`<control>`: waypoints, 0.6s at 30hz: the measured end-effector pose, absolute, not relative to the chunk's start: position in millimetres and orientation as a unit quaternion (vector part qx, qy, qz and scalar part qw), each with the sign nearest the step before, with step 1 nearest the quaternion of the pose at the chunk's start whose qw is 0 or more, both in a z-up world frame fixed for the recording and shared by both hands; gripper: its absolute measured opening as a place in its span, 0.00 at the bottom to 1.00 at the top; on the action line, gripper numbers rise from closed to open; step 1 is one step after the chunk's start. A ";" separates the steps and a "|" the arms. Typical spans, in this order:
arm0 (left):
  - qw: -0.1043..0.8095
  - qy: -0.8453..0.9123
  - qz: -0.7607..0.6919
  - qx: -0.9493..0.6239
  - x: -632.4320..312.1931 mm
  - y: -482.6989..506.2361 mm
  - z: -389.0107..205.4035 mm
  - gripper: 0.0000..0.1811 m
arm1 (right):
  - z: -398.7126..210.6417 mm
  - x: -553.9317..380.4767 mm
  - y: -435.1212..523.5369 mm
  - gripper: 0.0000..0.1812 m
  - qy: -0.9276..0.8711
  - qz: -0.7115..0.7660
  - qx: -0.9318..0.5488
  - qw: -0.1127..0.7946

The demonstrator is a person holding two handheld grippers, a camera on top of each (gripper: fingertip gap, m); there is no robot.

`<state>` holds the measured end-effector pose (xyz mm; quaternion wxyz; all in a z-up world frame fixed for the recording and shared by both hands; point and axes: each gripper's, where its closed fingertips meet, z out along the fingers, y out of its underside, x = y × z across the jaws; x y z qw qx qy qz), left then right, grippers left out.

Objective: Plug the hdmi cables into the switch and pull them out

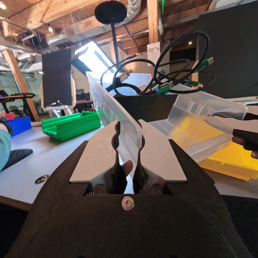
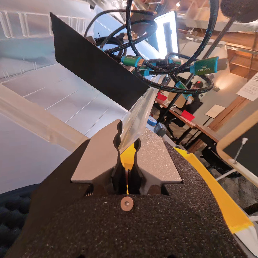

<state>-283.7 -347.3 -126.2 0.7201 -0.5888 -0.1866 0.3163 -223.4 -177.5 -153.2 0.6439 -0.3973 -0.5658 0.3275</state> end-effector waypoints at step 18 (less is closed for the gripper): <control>0.688 -0.281 0.164 -0.648 -341.8 -324.8 -245.4 0.15 | -270.2 -252.5 -174.0 0.24 -0.692 0.257 -0.472 0.482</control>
